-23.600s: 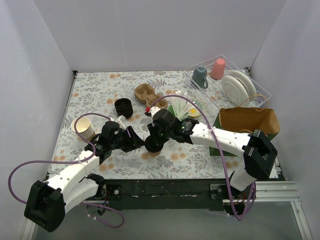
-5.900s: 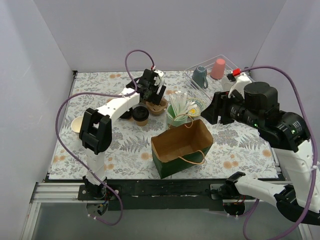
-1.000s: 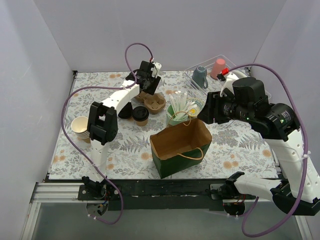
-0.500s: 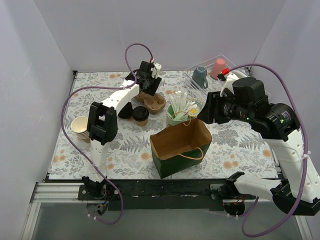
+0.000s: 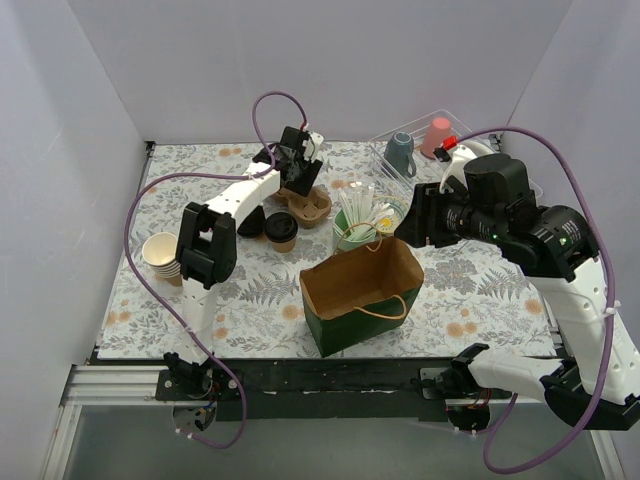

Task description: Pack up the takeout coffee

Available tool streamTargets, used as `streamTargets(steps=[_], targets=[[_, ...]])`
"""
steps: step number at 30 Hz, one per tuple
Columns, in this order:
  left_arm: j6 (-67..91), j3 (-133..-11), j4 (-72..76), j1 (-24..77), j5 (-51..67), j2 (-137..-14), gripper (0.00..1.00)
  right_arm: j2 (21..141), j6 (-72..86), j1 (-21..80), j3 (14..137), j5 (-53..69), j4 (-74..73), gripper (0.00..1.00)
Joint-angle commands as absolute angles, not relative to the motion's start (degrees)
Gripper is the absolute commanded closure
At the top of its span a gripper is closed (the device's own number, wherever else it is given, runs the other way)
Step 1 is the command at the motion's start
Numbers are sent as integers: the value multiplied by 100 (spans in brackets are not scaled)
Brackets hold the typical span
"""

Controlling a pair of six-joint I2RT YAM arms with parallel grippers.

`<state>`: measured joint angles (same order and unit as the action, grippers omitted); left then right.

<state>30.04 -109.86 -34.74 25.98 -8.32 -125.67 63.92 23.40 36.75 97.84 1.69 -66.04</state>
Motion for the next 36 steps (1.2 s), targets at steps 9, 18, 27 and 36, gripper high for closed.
streamTargets(steps=[9, 18, 27, 36], targets=[[3103, -11057, -3604, 2566, -668, -12726, 46, 6434, 2171, 3656, 10037, 158, -6539, 42], [3085, -11109, -3639, 2566, -659, -12771, 53, 6442, 2136, 3665, 9976, 149, -6513, 42], [3085, -11355, -3656, 2566, -650, -12648, 61, 6460, 2092, 3674, 9896, 211, -6434, 42], [3059, -11364, -3656, 2566, -686, -12612, 63, 6407, 2109, 3665, 9844, 202, -6425, 42]])
